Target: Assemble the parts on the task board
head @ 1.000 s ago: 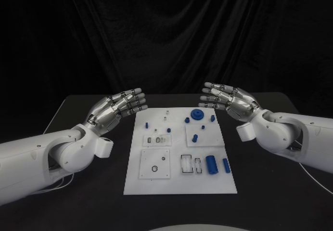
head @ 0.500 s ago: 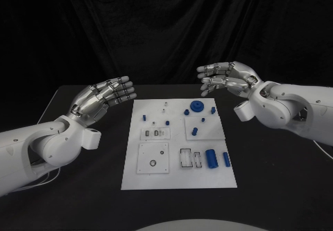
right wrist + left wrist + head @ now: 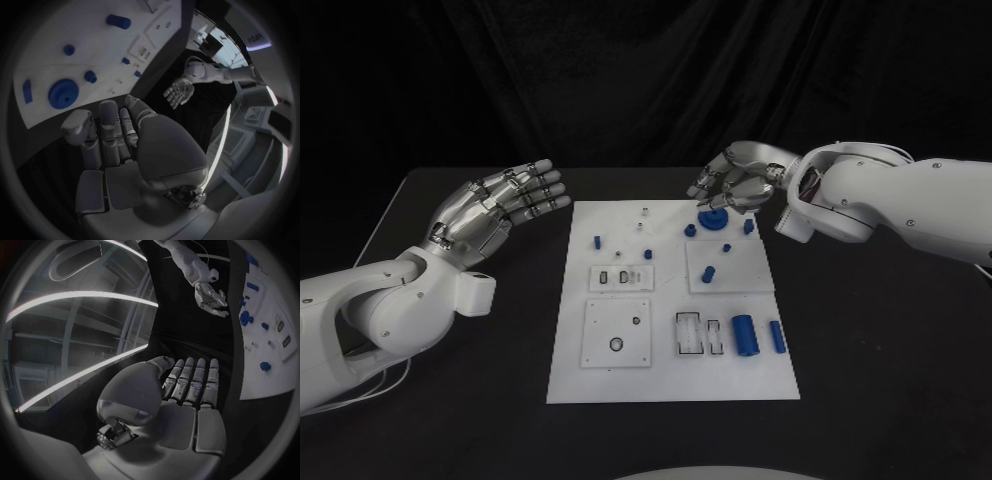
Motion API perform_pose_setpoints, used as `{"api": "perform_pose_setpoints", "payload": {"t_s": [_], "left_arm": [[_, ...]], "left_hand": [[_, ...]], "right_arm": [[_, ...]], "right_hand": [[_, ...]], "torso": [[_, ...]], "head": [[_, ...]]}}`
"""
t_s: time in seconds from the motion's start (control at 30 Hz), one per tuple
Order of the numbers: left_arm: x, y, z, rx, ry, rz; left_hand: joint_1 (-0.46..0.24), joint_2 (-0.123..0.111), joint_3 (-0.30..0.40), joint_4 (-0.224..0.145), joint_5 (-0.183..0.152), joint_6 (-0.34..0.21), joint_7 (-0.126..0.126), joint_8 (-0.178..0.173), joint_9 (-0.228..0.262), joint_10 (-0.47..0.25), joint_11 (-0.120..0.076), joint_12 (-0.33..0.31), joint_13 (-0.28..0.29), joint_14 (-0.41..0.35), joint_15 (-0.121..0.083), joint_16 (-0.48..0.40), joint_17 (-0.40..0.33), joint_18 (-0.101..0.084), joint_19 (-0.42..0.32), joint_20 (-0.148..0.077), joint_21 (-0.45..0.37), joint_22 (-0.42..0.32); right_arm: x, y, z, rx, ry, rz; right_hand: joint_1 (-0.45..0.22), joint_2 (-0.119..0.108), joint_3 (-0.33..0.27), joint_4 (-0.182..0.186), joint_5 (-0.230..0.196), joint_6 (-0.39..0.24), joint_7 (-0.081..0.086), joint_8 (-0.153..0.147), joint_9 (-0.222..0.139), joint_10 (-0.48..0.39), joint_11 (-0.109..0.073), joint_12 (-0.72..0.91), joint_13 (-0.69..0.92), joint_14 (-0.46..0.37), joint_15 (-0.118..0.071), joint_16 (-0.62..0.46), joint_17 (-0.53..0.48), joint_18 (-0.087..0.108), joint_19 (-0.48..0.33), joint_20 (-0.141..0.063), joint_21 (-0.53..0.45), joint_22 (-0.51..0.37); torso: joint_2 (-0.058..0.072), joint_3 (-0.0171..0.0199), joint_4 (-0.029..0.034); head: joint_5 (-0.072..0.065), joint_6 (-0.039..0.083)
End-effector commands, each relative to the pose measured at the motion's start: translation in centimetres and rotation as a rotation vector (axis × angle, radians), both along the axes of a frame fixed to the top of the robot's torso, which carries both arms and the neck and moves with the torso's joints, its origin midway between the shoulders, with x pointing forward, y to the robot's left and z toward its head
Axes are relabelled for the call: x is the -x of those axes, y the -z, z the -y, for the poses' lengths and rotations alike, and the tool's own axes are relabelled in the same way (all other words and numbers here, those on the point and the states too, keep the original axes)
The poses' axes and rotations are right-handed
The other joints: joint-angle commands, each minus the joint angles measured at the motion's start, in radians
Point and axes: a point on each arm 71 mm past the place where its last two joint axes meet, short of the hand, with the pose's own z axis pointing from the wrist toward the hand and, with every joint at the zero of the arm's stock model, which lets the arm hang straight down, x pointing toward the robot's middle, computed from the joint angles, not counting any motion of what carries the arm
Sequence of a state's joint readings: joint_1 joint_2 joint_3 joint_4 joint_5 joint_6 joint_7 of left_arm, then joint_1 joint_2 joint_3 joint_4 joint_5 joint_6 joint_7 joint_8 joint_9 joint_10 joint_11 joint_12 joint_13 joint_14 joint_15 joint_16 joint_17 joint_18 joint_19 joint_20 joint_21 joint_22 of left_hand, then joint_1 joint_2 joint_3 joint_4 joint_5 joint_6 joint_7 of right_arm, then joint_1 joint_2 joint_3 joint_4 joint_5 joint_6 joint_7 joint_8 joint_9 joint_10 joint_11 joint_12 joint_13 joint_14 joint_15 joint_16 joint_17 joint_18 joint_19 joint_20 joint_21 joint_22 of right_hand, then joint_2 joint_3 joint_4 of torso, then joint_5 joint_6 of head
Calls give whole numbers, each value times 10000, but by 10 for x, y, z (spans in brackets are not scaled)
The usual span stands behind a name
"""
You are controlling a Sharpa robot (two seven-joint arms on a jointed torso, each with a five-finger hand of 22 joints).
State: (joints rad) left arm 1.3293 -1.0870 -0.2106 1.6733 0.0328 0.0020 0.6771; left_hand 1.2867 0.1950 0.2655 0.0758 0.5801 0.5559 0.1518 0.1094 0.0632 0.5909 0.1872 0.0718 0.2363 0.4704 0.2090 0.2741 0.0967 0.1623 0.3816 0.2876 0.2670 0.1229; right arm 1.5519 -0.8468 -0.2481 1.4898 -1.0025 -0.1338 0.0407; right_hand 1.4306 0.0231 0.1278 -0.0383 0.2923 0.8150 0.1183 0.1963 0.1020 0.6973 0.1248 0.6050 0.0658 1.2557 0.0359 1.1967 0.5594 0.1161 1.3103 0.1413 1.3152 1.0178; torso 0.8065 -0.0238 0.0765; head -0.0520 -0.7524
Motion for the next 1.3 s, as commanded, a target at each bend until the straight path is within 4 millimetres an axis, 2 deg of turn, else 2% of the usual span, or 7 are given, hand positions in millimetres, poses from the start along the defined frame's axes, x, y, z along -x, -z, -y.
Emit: {"api": "perform_pose_setpoints", "payload": {"t_s": [0.03, 0.17, 0.4, 0.67, 0.9, 1.07, 1.3], "left_arm": [[4, -17, -4, 1368, -325, 1783], [5, -17, -4, 1399, -286, 1762], [6, -17, -4, 1431, -234, 1726], [7, -17, -5, 1586, -214, 1618], [6, -17, -3, 1668, -130, 1541], [4, -16, -2, 1728, -26, 1527], [3, -16, -2, 1756, 12, 1527]], "left_hand": [[-13, -90, 62, -15, 11, 80, -7, 29, 12, 36, -5, -61, 9, 39, 4, 59, 16, -112, 66, -9, 45, 15], [-28, -102, 111, -16, 15, 144, -6, 41, 17, 44, 9, -66, 18, 75, 38, 86, 15, -136, 99, 0, 62, 18], [-42, -111, 148, -16, 16, 178, 0, 48, 19, 55, 21, -67, 26, 100, 65, 106, 13, -158, 124, 7, 75, 21], [-64, -128, 214, -19, 7, 158, 4, 37, 12, 43, 58, -81, 33, 114, 126, 124, 5, -207, 152, 17, 89, 21], [-81, -136, 253, -20, -12, 155, 3, 29, 9, 14, 66, -92, 32, 111, 158, 130, -3, -241, 154, 17, 89, 17], [-106, -125, 339, -18, -17, 237, 11, 46, 18, 12, 137, -84, 42, 116, 215, 148, -13, -299, 166, 19, 94, 13], [-114, -118, 374, -17, -14, 269, 16, 53, 21, 16, 162, -82, 47, 117, 233, 155, -17, -319, 171, 19, 96, 12]], "right_arm": [[-2, -4, 1, 3114, 505, 2396], [2, -10, -5, 4007, 489, 3786], [14, -17, -12, 4497, 298, 5556], [23, -13, -12, 4711, 116, 5663], [28, -5, -11, 4620, -55, 5505], [33, 4, -10, 4388, -266, 5312], [34, 12, -9, 4144, -363, 5329]], "right_hand": [[-50, -201, 135, 51, -272, 0, -93, -98, 16, 33, -27, -139, 4, 242, -62, 249, 442, -143, 176, -63, 291, 469], [-195, -405, 239, 130, -419, -139, -222, -339, 25, -178, -39, -400, 13, 617, -229, 561, 1142, -249, 440, -194, 645, 1107], [-362, -558, 228, 222, -531, -214, -326, -504, 42, -256, -75, -524, 30, 890, -297, 780, 1687, -320, 620, -270, 857, 1515], [-416, -623, 233, 262, -669, -354, -381, -674, 39, -379, -113, -649, 25, 1050, -353, 939, 2106, -346, 678, -322, 943, 1684], [-465, -626, 227, 306, -729, -387, -365, -731, 44, -481, -100, -729, 20, 1035, -350, 916, 2078, -344, 659, -328, 940, 1682], [-313, -546, 365, 247, -461, -322, -276, -765, 78, -333, -59, -722, 48, 1108, -284, 996, 2306, -374, 703, -287, 998, 1821], [-261, -499, 463, 236, -384, -219, -192, -770, 114, -186, -42, -737, 50, 1143, -186, 1038, 2404, -388, 724, -209, 1032, 1899]], "torso": [[151, -48, 1], [244, -61, -11], [482, -123, 117], [575, -167, 191], [583, -171, 208], [567, -170, 148], [583, -155, 197]], "head": [[20, 52], [28, 114], [-92, 339], [-251, 481], [-305, 449], [-191, 426], [-198, 401]]}}
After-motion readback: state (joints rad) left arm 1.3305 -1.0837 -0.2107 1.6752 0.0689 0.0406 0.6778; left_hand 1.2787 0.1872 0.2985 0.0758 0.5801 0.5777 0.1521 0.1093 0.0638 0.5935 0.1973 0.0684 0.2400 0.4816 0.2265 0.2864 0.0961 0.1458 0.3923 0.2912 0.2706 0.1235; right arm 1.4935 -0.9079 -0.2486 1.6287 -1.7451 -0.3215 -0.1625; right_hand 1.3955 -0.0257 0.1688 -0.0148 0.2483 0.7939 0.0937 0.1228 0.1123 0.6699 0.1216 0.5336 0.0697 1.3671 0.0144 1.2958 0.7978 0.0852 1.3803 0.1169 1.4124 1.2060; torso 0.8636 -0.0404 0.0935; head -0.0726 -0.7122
